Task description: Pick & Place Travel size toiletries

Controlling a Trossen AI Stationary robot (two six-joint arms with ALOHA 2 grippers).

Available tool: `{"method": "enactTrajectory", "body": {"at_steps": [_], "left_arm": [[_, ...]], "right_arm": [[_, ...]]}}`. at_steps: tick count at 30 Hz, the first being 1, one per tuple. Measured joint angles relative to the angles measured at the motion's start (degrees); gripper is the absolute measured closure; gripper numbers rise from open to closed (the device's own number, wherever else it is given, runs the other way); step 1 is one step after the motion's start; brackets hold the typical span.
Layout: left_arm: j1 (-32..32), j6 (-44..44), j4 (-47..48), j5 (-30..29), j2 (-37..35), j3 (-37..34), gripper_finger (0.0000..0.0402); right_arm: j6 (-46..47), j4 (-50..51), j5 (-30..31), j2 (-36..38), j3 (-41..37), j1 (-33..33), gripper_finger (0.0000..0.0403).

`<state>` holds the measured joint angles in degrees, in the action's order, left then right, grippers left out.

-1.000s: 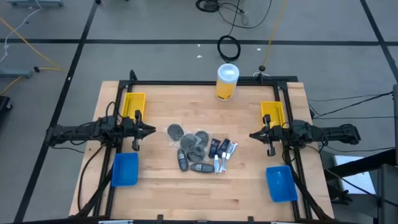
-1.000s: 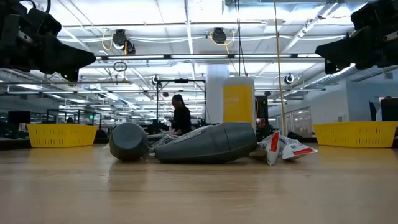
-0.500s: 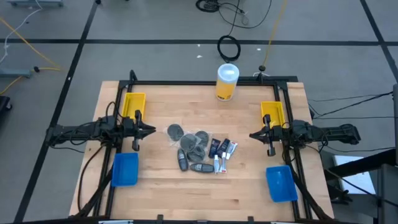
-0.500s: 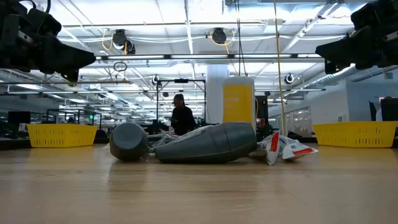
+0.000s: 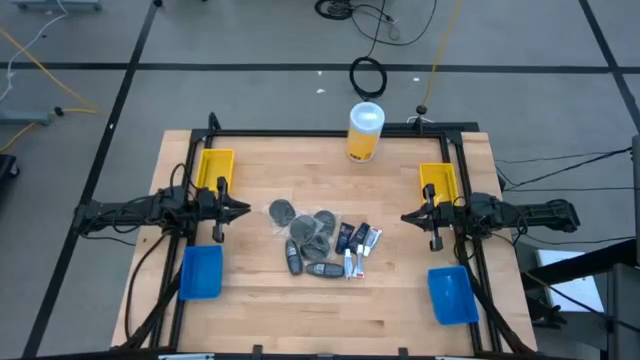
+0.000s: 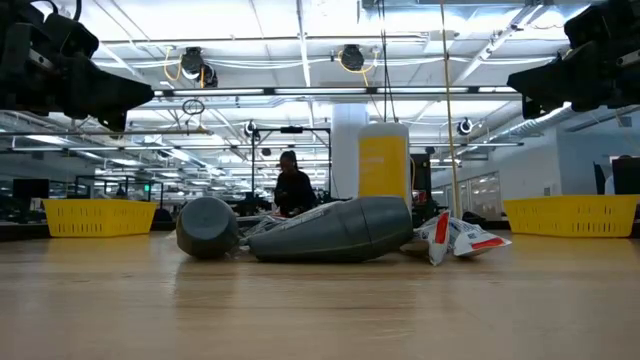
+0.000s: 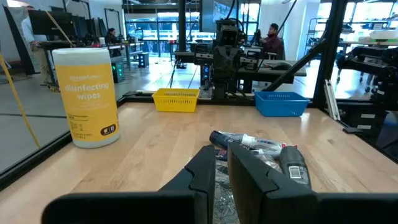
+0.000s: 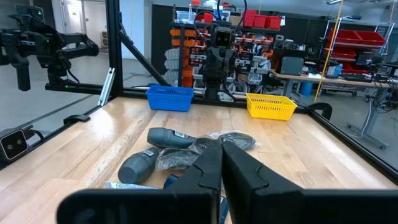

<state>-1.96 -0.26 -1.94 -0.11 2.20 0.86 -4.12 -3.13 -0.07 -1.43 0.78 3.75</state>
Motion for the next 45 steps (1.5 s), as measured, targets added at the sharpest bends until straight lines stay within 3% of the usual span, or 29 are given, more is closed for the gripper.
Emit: {"method": "enactTrajectory", "body": {"at_steps": [19, 24, 29, 35, 39, 42, 45], "left_arm": [[0.0, 0.0, 0.0, 0.0, 0.0, 0.0, 0.0355], [0.0, 0.0, -0.6, -0.3, 0.0, 0.0, 0.0355], [0.0, -4.2, -7.5, 0.0, 0.0, 0.0, 0.0355], [0.0, -7.7, -22.5, -0.2, 0.0, 0.0, 0.0355], [0.2, -7.2, -26.4, 5.3, 0.8, 0.1, 0.0355], [1.6, -6.1, -29.8, 8.3, 4.9, 0.0, 0.0355], [4.2, -2.5, -34.0, 6.9, 12.3, 0.0, 0.0355]], "right_arm": [[-0.2, -3.1, 0.0, 0.0, 0.0, 0.0, 0.0399], [7.6, -0.2, -0.2, -0.6, 0.0, 0.0, 0.0399], [11.8, 0.3, -0.2, -3.1, 0.0, 1.2, 0.0399], [14.0, -4.2, 1.6, -7.3, 0.0, 3.4, 0.0399], [15.0, -8.3, 5.1, -10.7, 0.0, 5.3, 0.0399], [14.6, -11.3, 9.4, -13.6, 0.0, 6.3, 0.0399], [13.5, -15.9, 12.8, -16.8, 0.0, 6.9, 0.0399]]}}
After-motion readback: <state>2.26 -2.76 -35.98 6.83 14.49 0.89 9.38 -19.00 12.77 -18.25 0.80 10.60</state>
